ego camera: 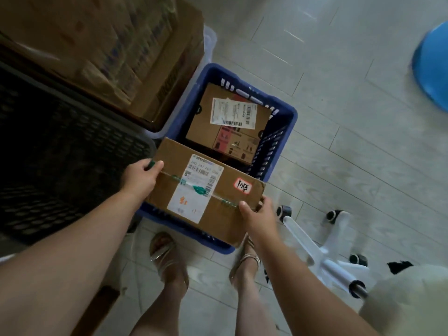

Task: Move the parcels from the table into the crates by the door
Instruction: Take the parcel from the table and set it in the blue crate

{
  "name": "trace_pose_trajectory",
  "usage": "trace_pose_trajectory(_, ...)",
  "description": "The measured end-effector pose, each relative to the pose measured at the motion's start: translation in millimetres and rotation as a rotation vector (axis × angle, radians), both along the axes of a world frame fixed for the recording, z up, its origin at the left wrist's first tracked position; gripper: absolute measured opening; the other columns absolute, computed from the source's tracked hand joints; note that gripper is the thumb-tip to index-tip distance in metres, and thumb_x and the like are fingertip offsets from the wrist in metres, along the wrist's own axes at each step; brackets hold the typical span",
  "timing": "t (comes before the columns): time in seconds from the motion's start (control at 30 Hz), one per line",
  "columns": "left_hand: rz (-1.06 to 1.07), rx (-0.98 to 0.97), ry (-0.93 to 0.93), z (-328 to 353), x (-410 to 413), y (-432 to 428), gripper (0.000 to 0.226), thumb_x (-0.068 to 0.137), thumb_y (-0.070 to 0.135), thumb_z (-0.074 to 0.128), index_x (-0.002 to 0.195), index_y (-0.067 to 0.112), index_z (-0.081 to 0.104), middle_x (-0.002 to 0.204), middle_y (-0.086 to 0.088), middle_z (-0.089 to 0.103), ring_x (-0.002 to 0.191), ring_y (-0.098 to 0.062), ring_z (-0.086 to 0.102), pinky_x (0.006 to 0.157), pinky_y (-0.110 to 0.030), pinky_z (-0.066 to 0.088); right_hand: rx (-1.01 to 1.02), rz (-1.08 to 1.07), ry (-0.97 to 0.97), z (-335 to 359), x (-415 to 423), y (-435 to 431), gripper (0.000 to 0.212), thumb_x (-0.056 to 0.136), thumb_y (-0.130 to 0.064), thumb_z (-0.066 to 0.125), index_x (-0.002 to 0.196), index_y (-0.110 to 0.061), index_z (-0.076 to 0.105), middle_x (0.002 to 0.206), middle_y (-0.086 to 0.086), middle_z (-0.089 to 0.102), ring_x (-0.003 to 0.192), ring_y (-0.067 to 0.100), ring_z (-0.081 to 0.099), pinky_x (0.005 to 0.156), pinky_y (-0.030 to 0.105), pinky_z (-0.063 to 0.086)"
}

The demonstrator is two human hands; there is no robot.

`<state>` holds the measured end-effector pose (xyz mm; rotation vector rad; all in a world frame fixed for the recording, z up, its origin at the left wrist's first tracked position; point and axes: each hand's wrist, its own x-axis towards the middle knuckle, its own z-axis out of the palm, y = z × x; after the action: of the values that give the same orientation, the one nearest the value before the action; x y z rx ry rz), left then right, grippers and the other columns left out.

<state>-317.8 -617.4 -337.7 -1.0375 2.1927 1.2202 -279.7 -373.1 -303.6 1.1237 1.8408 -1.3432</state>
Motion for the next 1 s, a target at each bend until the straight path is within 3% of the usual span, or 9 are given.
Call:
trace_pose_trajectory(0.1, -0.087, -0.199, -0.034, -12, -3, -3, 0.035, 0.092, 0.039, 0.054, 0.112, 0.012, 0.066, 0.104, -0.011, 0.065, 0.084, -0.021, 0.052, 0.073, -0.029, 0.038, 0.038, 0.048, -0.052, -22, -2, -7, 0.027, 0.093, -0.021, 0.057, 0.114, -0.027, 0.04, 0.112, -0.001, 0.058, 0.103, 0.021, 0.056, 0.093, 0.042, 0.046)
trace_pose_trajectory(0.23, -0.202, -0.345, -0.049, -20, -2, -2, 0.041, 0.09, 0.041, 0.056, 0.115, 0.01, 0.065, 0.112, -0.014, 0.063, 0.098, -0.031, 0.057, 0.075, -0.03, 0.038, 0.078, 0.087, -0.103, -43, -1, -9, 0.031, 0.095, -0.021, 0.055, 0.124, -0.02, 0.044, 0.117, 0.002, 0.058, 0.11, 0.024, 0.055, 0.091, 0.036, 0.042)
trace_pose_trajectory(0.37, -0.35, -0.498, -0.085, -29, 3, 6, 0.039, 0.092, 0.032, 0.055, 0.123, 0.008, 0.06, 0.121, -0.015, 0.058, 0.108, -0.034, 0.055, 0.085, -0.04, 0.045, 0.149, 0.132, -0.155, -63, -2, -11, 0.023, 0.095, -0.02, 0.054, 0.115, -0.021, 0.043, 0.114, 0.004, 0.06, 0.113, 0.03, 0.055, 0.103, 0.053, 0.038)
trace_pose_trajectory(0.57, -0.455, -0.623, -0.168, -40, 2, 28, 0.037, 0.095, 0.031, 0.047, 0.117, 0.003, 0.059, 0.117, -0.017, 0.058, 0.106, -0.034, 0.055, 0.08, -0.038, 0.044, 0.244, 0.193, -0.224, -85, -17, -21, 0.043, 0.097, -0.014, 0.047, 0.133, -0.002, 0.028, 0.124, 0.017, 0.053, 0.11, 0.032, 0.055, 0.082, 0.038, 0.046)
trace_pose_trajectory(0.73, -0.478, -0.609, -0.236, -47, 7, 39, 0.041, 0.094, 0.036, 0.044, 0.112, 0.004, 0.062, 0.114, -0.017, 0.06, 0.103, -0.034, 0.057, 0.072, -0.034, 0.04, 0.289, 0.284, -0.264, -94, -22, -23, 0.069, 0.097, -0.015, 0.047, 0.147, -0.003, 0.001, 0.123, 0.016, 0.054, 0.091, 0.024, 0.053, 0.068, 0.032, 0.041)
trace_pose_trajectory(0.83, -0.395, -0.547, -0.243, -50, 11, 37, 0.04, 0.094, 0.033, 0.044, 0.119, 0.005, 0.058, 0.121, -0.018, 0.058, 0.108, -0.034, 0.055, 0.076, -0.037, 0.044, 0.248, 0.283, -0.312, -100, -27, -21, 0.076, 0.096, -0.012, 0.05, 0.149, -0.006, -0.005, 0.131, 0.017, 0.049, 0.103, 0.027, 0.055, 0.079, 0.034, 0.046)
trace_pose_trajectory(0.9, -0.346, -0.494, -0.226, -51, 14, 38, 0.041, 0.095, 0.031, 0.045, 0.125, 0.005, 0.054, 0.127, -0.017, 0.056, 0.113, -0.034, 0.053, 0.08, -0.037, 0.044, 0.222, 0.278, -0.351, -105, -32, -21, 0.074, 0.096, -0.011, 0.05, 0.149, -0.003, -0.001, 0.138, 0.017, 0.043, 0.119, 0.031, 0.05, 0.091, 0.035, 0.044)
trace_pose_trajectory(1.0, -0.321, -0.428, -0.197, -60, 17, 37, 0.044, 0.095, 0.028, 0.044, 0.133, 0.005, 0.048, 0.137, -0.015, 0.049, 0.122, -0.033, 0.047, 0.091, -0.038, 0.042, 0.179, 0.198, -0.34, -118, -38, -21, 0.057, 0.094, -0.003, 0.049, 0.144, 0.003, 0.022, 0.143, 0.021, 0.038, 0.128, 0.035, 0.043, 0.099, 0.037, 0.039)
